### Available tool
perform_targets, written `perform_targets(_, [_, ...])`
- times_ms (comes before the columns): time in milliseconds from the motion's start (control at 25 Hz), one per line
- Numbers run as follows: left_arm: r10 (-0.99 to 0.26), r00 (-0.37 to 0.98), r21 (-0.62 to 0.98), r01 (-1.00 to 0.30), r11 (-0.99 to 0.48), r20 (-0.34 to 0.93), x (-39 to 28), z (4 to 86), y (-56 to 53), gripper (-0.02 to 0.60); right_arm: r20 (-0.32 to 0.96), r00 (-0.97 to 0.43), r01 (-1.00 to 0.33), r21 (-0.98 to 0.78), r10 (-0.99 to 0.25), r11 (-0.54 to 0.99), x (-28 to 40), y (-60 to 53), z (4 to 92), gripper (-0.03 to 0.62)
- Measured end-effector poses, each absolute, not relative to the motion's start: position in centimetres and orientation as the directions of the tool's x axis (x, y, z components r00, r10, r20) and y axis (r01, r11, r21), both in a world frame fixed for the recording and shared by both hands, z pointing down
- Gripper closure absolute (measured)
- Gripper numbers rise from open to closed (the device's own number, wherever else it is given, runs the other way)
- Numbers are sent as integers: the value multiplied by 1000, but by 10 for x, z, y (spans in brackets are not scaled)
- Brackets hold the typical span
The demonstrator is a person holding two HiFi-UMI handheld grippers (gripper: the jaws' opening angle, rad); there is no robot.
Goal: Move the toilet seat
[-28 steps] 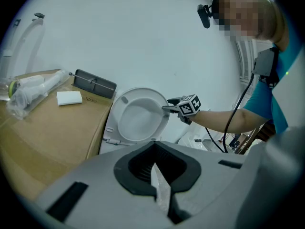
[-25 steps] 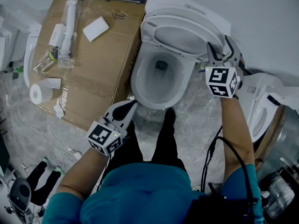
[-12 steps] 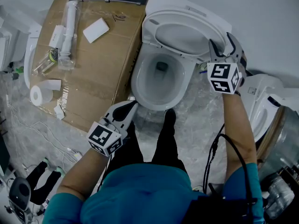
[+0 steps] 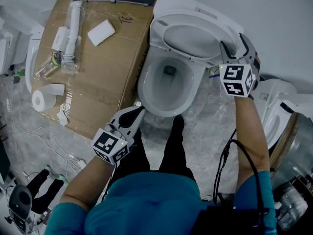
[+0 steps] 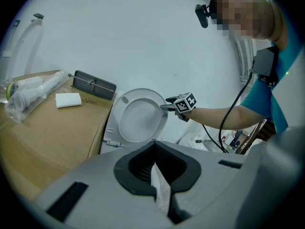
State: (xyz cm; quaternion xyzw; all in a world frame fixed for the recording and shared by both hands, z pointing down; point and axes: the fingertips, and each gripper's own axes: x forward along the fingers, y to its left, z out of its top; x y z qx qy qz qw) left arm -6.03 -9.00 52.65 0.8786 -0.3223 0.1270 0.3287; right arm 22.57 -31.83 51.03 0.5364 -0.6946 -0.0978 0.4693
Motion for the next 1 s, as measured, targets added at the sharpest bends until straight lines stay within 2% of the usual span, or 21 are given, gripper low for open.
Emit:
perform_targets(480, [-493,758,492,-652,-576,428,-63,517,-86,578,551,32,-668,632,-834,392,226,-313,510,306])
perform_targets(1000, [-509,763,466,-646,-605,398,-71,480,-88,578,565,-19,-696,585,-825,416,210,-263,481,307])
